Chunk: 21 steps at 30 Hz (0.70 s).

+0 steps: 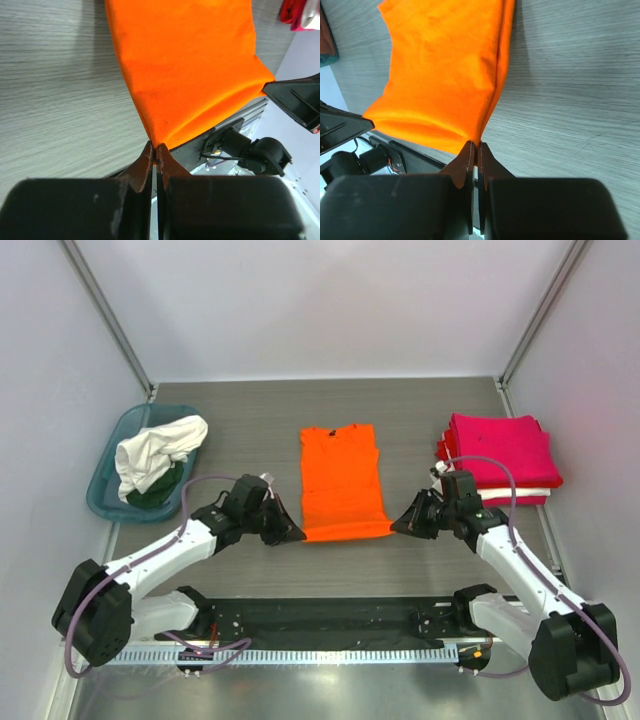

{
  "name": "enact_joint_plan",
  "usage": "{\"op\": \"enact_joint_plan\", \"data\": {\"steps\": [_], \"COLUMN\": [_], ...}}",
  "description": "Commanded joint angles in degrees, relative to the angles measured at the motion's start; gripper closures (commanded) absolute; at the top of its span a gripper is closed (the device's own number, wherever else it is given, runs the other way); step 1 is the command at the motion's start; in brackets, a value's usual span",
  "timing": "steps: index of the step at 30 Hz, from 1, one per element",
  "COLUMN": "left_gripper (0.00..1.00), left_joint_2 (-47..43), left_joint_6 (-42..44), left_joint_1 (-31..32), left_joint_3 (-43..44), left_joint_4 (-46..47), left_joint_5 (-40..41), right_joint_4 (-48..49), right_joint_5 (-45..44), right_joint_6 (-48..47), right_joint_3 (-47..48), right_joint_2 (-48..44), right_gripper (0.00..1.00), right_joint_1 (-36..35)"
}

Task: Fold and stack the t-shirts
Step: Fold the tshirt

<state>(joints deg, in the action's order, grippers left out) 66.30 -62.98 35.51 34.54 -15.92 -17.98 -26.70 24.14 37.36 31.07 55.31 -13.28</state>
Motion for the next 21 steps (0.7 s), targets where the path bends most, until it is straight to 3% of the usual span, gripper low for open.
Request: {"op": "enact_joint_plan", "data": {"steps": [1,9,21], "left_gripper": [1.00,1.00,1.00], "left_joint_2": [-2.05,-0.57,11.73], "left_joint_6": [0.31,1.63,5.06], "left_joint_1": [-0.17,-3.42,-10.98], "left_joint_3": [4.82,12.91,25.12], "left_joint_4": [-5.34,-7.98,-7.63], "left_joint_5": [2.33,2.25,-2.06], "right_joint_4": [-3.79,-5.91,-5.65], "right_joint_5": [-2.25,-5.68,-8.76], "right_joint_6": [-0.98,-2.82,-5.11], "right_joint_3": [6.44,18.48,34.92], "right_joint_2": [-0.82,5.15,22.03], "right_gripper": [0.99,0.99,0.99], "right_joint_1": [0.27,0.27,0.88]}}
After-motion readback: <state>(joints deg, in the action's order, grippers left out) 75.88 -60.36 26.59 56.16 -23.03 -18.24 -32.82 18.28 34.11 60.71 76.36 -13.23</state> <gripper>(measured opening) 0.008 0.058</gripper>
